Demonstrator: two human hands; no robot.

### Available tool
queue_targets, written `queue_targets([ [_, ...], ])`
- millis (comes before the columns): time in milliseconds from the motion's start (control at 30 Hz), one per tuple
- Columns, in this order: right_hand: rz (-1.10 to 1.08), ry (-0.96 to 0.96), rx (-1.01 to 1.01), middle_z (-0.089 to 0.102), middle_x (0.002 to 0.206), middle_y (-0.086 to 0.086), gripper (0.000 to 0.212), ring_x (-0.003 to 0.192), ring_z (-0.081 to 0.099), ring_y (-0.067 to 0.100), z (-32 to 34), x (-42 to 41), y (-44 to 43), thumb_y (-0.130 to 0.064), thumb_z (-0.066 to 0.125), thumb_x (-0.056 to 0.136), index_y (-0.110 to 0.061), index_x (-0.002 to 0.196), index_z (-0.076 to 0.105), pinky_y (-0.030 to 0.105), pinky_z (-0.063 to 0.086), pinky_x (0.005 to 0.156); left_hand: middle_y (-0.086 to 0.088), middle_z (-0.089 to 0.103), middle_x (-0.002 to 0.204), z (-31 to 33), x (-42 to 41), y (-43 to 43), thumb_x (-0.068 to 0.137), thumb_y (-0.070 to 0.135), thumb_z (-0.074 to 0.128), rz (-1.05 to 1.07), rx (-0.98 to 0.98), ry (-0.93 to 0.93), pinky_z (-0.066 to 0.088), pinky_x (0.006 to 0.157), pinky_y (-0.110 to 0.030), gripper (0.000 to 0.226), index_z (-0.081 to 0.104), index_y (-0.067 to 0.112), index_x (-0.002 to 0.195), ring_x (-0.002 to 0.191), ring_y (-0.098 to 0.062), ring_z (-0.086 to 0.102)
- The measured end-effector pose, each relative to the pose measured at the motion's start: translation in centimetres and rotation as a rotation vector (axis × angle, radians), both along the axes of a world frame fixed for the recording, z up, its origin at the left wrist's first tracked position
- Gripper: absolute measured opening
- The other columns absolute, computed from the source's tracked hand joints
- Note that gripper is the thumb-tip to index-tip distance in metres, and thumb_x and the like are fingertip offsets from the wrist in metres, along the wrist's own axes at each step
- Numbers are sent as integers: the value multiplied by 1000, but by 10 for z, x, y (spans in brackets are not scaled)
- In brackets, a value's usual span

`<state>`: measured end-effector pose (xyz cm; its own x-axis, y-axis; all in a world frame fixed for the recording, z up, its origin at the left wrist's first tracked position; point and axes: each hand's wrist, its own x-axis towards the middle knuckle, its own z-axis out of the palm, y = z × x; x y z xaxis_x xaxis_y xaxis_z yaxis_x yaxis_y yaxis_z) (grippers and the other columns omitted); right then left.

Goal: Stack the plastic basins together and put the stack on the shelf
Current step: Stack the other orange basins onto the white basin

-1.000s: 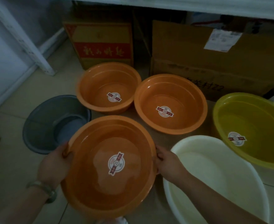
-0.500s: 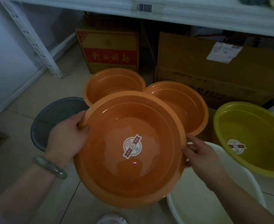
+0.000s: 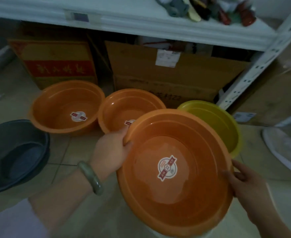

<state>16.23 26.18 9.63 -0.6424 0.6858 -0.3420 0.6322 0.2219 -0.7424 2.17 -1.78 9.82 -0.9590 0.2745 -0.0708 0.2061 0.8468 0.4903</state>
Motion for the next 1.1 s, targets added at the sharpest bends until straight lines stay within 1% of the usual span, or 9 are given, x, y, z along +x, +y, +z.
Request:
queue_targets([
  [100,-6,-42,40,72,77,3,45,74,68,26,-17,18,9,-28,67,80,-28,125,59,47,56,75,-5,59,132,-20,9,14,90,36,49,-42,26,-78,41,95,-29,56,34,27,143,118,-24,55],
  [300,80,-183,101,73,84,0,39,72,68,17,-52,30,16,-33,58,86,-29,125,59,29,52,61,-4,61,129,-64,20,18,89,37,50,-136,21,-130,42,92,-28,56,35,28,143,112,-22,58],
  [400,157,-243,188,72,90,-9,33,76,68,9,-70,34,21,-43,55,82,-36,113,66,33,57,68,-9,61,119,-78,21,20,87,32,55,-170,12,-107,39,82,-27,57,38,30,141,103,-24,57],
  [500,181,-266,220,70,108,-5,38,90,66,12,-85,35,25,-45,57,81,-35,117,64,38,56,79,-8,56,109,-90,21,21,87,33,54,-150,-18,-132,42,81,-29,54,39,34,139,97,-23,56],
  [567,191,-274,202,70,112,-5,40,91,67,13,-90,34,24,-43,57,82,-36,121,61,35,56,77,-5,55,102,-98,20,20,87,34,54,-141,-35,-173,43,79,-28,50,43,33,136,93,-21,57],
  [667,206,-272,170,71,107,-10,42,80,66,8,-92,33,22,-42,54,85,-43,127,53,23,51,62,-9,66,107,-105,21,19,88,30,55,-139,9,-219,45,80,-29,52,41,28,138,94,-24,61],
  [800,246,-282,169,71,79,-12,41,65,66,5,-96,33,21,-39,47,86,-48,127,49,18,45,50,-7,68,112,-107,22,19,89,28,54,-128,25,-252,45,80,-27,61,28,31,145,98,-23,63],
  [1000,268,-299,129,72,93,-9,47,77,67,8,-101,33,15,-39,49,85,-48,131,44,22,50,59,-6,68,112,-107,26,7,90,30,52,-98,0,-259,44,77,-27,60,29,29,144,89,-19,60],
  [1100,301,-279,127,70,92,-9,48,77,65,6,-97,32,5,-34,51,87,-45,133,44,15,43,56,-7,68,111,-105,26,-3,89,29,53,-77,-17,-256,43,75,-26,58,32,29,143,85,-16,57],
])
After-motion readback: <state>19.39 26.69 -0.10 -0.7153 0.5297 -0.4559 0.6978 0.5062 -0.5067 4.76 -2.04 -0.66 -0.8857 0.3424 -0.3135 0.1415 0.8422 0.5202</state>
